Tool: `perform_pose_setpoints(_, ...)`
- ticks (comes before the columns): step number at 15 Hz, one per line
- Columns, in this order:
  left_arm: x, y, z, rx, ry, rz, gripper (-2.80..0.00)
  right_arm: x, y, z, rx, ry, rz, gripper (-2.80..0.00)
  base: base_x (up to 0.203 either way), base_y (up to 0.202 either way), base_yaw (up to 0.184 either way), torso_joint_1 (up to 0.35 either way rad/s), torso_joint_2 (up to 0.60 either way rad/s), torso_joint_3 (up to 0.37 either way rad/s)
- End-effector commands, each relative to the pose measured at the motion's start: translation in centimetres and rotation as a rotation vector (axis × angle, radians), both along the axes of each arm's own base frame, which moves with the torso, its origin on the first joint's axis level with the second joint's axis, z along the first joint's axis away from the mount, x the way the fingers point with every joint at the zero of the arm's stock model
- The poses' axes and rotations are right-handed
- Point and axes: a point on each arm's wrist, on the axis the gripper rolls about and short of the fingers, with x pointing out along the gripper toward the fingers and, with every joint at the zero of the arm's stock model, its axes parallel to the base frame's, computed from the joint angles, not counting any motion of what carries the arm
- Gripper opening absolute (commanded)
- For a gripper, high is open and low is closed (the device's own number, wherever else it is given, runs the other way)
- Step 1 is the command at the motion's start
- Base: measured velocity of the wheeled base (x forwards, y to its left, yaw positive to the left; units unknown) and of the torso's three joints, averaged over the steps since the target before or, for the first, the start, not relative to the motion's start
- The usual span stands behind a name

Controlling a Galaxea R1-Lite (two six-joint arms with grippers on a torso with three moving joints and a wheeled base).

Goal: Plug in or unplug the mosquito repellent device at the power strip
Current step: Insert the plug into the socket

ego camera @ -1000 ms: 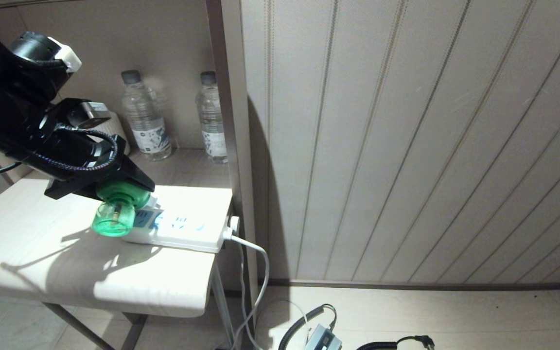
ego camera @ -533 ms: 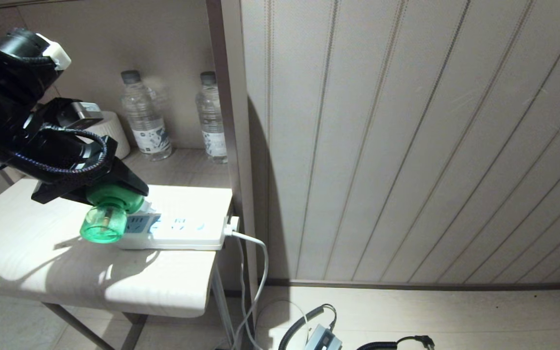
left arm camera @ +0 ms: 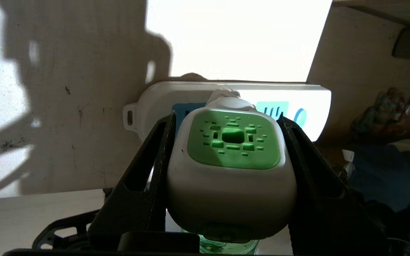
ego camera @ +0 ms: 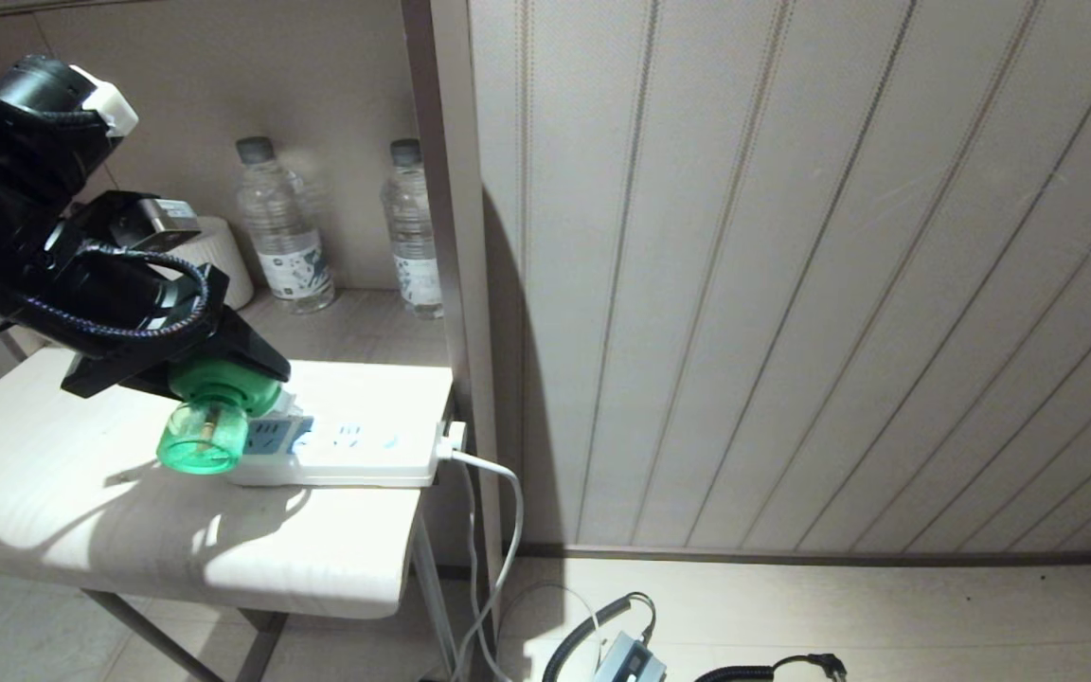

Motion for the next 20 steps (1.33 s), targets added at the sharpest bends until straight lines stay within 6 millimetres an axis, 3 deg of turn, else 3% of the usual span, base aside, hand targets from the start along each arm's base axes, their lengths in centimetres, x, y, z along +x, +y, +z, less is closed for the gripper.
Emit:
perform_pose_setpoints(1,-1.0,0.2,0.9,-0.008,-0.03,0.003,-2.8,0.0,0.0,0.0,0.001,0.001,0.0,-2.8,0.0,0.0,0.0,0.0,0.0,0.0)
perform_pose_setpoints(7,-4.1,0.7,3.3,-0.016,-0.139,0.002,-2.8,0.0,0.0,0.0,0.0,0.0,0.0,-2.8,0.0,0.0,0.0,0.0,0.0,0.0)
perform_pose_setpoints(13,-4.2,0.8,3.9,0.07,-0.254,-0.127,-2.8,0.0,0.0,0.0,0.0,-0.001,0.001,-2.8,0.0,0.0,0.0,0.0,0.0,0.0)
perform_pose_setpoints(20,-4.8,0.3,3.5,0.125,-0.233,-0.226,-2.8,0.0,0.0,0.0,0.0,-0.001,0.002,-2.8,0.0,0.0,0.0,0.0,0.0,0.0)
